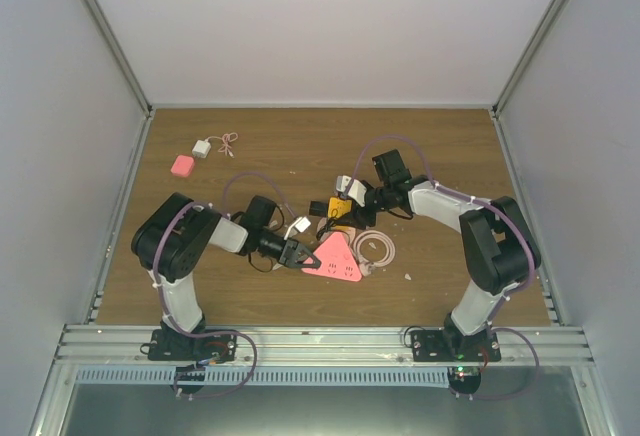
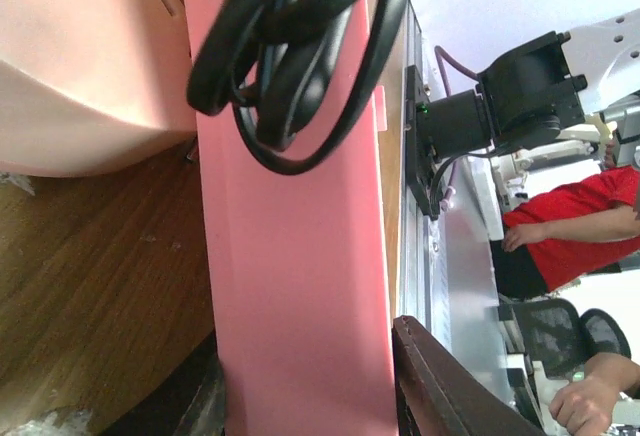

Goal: Pull the plug off the socket

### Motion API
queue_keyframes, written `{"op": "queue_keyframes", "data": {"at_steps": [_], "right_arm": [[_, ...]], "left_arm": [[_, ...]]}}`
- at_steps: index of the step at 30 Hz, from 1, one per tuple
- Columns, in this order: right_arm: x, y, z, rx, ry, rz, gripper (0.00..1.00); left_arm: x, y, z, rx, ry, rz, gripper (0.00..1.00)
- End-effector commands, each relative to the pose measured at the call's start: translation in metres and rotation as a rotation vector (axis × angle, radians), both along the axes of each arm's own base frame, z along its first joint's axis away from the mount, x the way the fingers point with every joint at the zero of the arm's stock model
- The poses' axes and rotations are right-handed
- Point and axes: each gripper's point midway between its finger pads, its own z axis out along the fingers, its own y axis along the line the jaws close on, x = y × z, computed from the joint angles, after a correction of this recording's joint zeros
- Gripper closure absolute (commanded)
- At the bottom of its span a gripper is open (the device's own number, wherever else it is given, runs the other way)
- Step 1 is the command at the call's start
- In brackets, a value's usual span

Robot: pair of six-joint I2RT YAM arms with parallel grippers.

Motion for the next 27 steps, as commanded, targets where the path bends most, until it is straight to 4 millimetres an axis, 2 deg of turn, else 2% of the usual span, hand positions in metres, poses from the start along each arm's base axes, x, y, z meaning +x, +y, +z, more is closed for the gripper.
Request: {"op": "queue_keyframes", "data": {"at_steps": [1, 5, 11, 19, 27], "right_arm": [[0.002, -0.014, -0.028, -0.081, 0.050, -0.053, 0.81], [0.005, -0.016, -0.031, -0.094, 0.047, -0.069, 0.82], [0.017, -0.021, -0.036, -0.129, 0.025, -0.130, 0.86], [0.026, -0.027, -0.045, -0.161, 0.014, -0.181, 0.90], [0.025, -0.027, -0.048, -0.169, 0.017, -0.183, 0.91]], "left_arm": [[0.002, -0.011, 0.041, -0.142, -0.254, -0.069, 0.95], [0.002, -0.011, 0.043, -0.133, -0.282, -0.070, 1.00], [-0.004, -0.014, 0.049, -0.131, -0.312, -0.082, 1.00], [-0.015, -0.012, 0.059, -0.210, -0.142, -0.115, 1.00], [-0.018, -0.007, 0.066, -0.250, -0.032, -0.123, 1.00]]}}
